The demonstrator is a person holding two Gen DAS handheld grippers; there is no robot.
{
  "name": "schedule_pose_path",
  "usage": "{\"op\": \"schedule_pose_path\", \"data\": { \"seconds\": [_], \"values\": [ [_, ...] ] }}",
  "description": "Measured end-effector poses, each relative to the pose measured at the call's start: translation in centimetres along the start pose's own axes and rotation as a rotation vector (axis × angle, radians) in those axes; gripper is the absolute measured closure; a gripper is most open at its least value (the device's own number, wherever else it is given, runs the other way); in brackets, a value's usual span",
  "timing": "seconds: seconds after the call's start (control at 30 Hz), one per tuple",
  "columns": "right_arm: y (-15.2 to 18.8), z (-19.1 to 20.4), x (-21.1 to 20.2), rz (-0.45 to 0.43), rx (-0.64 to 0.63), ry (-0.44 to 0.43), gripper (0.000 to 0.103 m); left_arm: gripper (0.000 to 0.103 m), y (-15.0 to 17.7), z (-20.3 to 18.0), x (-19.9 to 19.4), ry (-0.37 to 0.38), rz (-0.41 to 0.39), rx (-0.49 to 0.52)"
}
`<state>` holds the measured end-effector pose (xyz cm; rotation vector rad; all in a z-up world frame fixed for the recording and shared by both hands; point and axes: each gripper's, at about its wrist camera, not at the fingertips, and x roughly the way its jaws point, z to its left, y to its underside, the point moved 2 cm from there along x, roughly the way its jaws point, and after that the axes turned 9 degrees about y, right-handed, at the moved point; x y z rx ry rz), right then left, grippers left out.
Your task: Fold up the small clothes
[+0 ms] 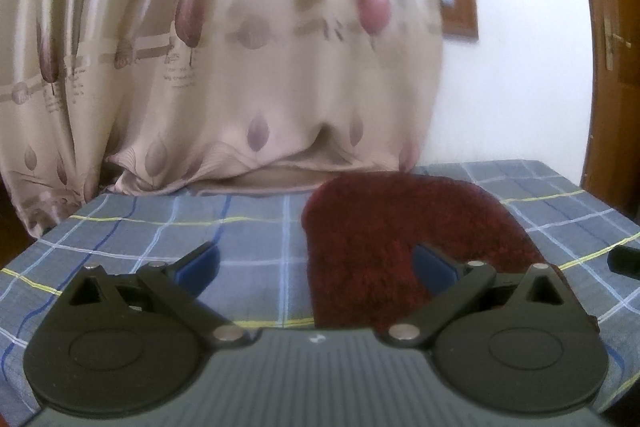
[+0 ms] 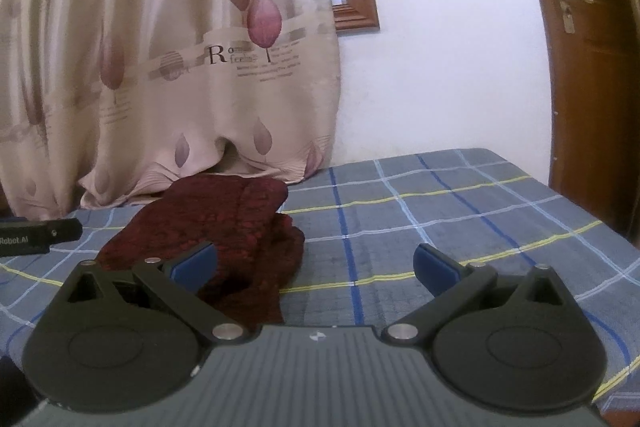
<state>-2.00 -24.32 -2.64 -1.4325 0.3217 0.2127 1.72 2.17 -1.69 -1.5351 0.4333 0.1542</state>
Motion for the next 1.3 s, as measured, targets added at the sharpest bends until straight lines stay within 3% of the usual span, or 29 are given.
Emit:
{"op": "schedule_pose_path", "data": {
  "seconds": [0.6,0.87,1.3],
  "values": [
    [-0.5,0.4,-0.6,-0.017,-0.009,-0.025,0.000,0.000,0.0,0.2,-0.8,0.059,-0.017,-0.036],
    [-0.5,0.6,-0.3,-0.010,-0.036,0.013,0.000,0.000,0.7,-0.6,-0.6,0.046,-0.005,-0.016],
    [-0.3,0.9,0.7,0.032,-0.073,0.063,0.000,0.000,1.0,-1.5,-1.2,-0.008,-0.076,0.033]
  ]
}}
